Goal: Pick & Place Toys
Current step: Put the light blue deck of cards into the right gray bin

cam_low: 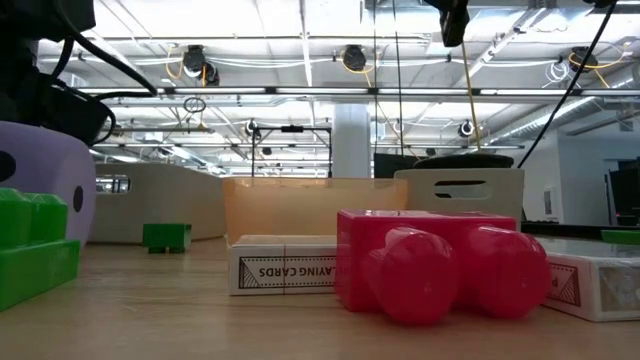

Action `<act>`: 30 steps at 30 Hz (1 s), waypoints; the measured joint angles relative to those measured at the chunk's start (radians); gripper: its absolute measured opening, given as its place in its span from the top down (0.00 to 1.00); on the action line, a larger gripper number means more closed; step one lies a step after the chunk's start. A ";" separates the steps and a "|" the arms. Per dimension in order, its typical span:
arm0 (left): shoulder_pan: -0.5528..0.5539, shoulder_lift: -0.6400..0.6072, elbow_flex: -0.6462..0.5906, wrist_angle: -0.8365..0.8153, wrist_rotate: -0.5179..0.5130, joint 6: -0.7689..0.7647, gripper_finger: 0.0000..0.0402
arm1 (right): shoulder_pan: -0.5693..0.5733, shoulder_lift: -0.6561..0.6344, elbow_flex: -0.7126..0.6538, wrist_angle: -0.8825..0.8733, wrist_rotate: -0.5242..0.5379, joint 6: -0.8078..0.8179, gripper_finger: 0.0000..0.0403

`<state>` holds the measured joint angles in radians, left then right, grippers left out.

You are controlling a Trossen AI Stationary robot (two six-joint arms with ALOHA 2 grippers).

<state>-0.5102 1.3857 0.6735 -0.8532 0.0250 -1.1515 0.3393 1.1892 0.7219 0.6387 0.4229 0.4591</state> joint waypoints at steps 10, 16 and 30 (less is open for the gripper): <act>0.000 0.000 0.000 -0.001 -0.018 0.005 0.01 | 0.000 0.000 0.000 0.000 0.000 -0.003 0.58; 0.001 0.001 -0.002 -0.002 -0.005 0.048 0.01 | 0.000 0.000 0.000 -0.001 0.000 -0.003 0.58; 0.001 0.000 -0.033 0.010 0.003 0.047 0.01 | 0.000 0.000 0.000 -0.002 -0.001 -0.007 0.58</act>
<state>-0.5096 1.3857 0.6405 -0.8433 0.0284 -1.1041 0.3393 1.1892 0.7219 0.6369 0.4221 0.4519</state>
